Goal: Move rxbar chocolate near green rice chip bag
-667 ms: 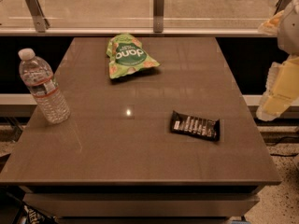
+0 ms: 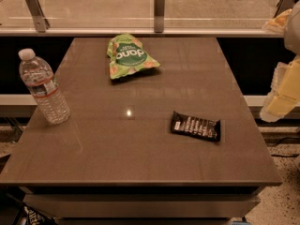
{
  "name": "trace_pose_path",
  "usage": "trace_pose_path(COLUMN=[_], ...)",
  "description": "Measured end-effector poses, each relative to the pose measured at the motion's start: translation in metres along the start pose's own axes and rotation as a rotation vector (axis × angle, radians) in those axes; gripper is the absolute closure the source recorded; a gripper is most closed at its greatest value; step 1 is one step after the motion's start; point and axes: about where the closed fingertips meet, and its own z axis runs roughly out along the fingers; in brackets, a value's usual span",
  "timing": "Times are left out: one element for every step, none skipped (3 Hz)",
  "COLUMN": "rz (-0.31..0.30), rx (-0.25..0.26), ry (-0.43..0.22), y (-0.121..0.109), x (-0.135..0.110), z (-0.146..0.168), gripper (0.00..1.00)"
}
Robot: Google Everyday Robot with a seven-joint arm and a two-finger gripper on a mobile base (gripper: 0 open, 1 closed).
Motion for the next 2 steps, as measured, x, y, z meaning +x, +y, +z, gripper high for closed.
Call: trace_pose_path(rz=[0.025, 0.057], rx=[0.01, -0.007], ry=[-0.073, -0.187], y=[0.006, 0.013], x=[0.01, 0.025], z=[-0.002, 0.008], gripper=[0.0, 0.0])
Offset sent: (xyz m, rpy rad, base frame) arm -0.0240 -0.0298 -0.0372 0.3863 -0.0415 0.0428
